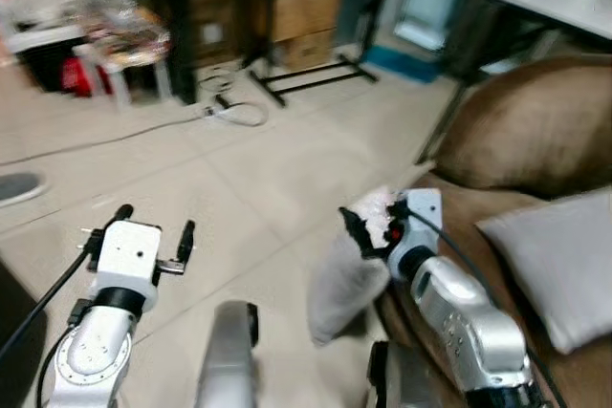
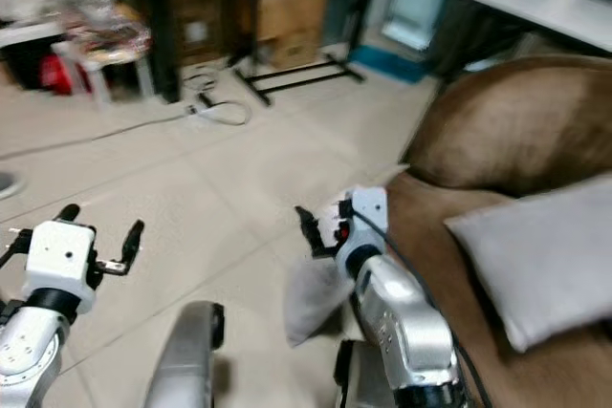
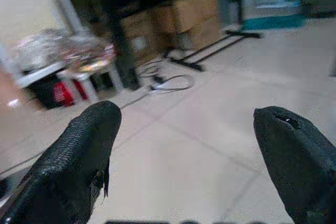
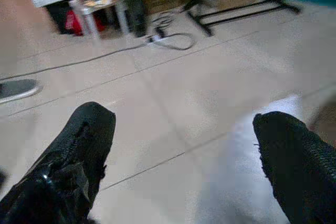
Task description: Move the pillow to the sofa from floor
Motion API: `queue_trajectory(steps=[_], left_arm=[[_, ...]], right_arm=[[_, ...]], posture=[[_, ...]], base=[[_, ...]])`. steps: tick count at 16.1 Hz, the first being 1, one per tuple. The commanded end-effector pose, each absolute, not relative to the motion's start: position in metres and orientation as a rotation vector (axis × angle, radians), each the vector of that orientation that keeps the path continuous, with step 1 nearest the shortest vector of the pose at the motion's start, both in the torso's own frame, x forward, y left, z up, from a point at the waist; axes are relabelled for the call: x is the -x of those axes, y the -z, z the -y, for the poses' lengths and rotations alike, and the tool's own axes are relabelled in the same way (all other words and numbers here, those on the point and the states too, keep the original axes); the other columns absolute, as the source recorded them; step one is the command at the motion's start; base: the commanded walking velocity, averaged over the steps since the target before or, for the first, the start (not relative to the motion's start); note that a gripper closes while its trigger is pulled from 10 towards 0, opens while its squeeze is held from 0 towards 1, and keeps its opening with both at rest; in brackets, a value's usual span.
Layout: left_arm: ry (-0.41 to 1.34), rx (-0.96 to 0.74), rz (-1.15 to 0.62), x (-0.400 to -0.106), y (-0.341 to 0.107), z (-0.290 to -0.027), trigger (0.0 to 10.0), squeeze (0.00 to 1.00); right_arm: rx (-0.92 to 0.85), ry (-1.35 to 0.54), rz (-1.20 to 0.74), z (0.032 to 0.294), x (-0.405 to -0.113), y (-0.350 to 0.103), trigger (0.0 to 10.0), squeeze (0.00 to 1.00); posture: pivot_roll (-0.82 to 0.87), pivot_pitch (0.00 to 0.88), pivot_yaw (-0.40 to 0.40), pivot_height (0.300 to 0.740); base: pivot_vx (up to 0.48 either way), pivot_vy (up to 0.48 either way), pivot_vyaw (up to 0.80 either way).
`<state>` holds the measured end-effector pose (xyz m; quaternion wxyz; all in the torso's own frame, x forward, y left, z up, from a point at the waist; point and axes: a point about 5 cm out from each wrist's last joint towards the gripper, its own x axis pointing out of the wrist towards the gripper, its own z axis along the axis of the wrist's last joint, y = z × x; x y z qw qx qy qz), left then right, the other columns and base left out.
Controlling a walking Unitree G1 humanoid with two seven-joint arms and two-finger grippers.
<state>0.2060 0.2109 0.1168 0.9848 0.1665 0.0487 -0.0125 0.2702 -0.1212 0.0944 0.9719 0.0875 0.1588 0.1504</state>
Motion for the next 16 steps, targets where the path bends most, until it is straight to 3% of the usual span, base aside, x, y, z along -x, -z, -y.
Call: queue_trajectory(steps=[1,8,16], left_arm=[[0.061,-0.319,-0.069,-0.208,-0.120,-0.204,10.0,0.00],[0.001,-0.282,-0.077,-0.197,-0.117,-0.208,10.0,0.00],[-0.016,-0.263,-0.073,-0.193,-0.118,-0.211,10.0,0.00]], right_arm=[[-0.159,-0.271,-0.305,0.130,-0.274,-0.097,10.0,0.00],[-0.101,-0.356,-0.293,0.121,-0.275,-0.098,10.0,0.00],[-0.065,-0.483,-0.289,0.109,-0.270,-0.098,10.0,0.00]], posture=[[0.04,0.000,-0.065,0.551],[0.05,0.000,-0.121,0.551],[0.06,0.000,-0.125,0.551]], base=[[0.000,0.000,0.00],[0.000,0.000,0.00],[0.030,0.000,0.73]])
